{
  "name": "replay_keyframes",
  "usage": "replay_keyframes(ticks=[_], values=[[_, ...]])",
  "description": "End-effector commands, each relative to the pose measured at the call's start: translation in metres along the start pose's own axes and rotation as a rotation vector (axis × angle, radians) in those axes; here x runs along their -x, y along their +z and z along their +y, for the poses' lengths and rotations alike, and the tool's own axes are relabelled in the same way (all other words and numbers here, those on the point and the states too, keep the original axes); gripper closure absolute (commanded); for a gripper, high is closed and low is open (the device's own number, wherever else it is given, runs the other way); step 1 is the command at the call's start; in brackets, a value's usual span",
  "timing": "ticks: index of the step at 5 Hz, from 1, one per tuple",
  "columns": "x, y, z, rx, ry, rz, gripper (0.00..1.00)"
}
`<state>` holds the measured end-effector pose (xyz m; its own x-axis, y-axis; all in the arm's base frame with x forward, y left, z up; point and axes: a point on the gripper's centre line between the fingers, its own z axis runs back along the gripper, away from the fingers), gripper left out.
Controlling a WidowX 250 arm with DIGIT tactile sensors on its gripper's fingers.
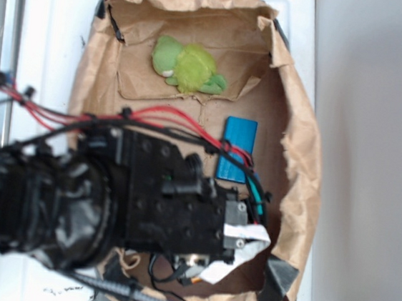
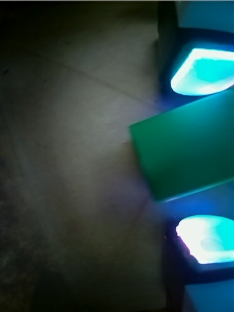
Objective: Grab the green block.
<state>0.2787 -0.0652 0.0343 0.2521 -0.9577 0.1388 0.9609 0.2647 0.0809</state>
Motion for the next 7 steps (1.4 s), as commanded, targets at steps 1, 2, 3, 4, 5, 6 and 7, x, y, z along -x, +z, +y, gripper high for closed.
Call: replay_keyframes(ticks=[1, 2, 3, 4, 5, 6, 7], values=[[-0.017, 0.001, 0.006, -0.036, -0.047, 0.004, 0.54], [-0.017, 0.002, 0.004, -0.043, -0.036, 0.008, 1.0], [-0.016, 0.004, 0.002, -0.054, -0.036, 0.01, 1.0], [-0.013, 0.011, 0.007, -0.062, -0.013, 0.016, 1.0], [0.0, 0.037, 0.021, -0.029, 0.165, 0.003, 1.0], [0.024, 0.074, 0.034, 0.057, 0.392, 0.007, 1.0], [0.056, 0.093, 0.05, 0.057, 0.594, 0.013, 1.0]])
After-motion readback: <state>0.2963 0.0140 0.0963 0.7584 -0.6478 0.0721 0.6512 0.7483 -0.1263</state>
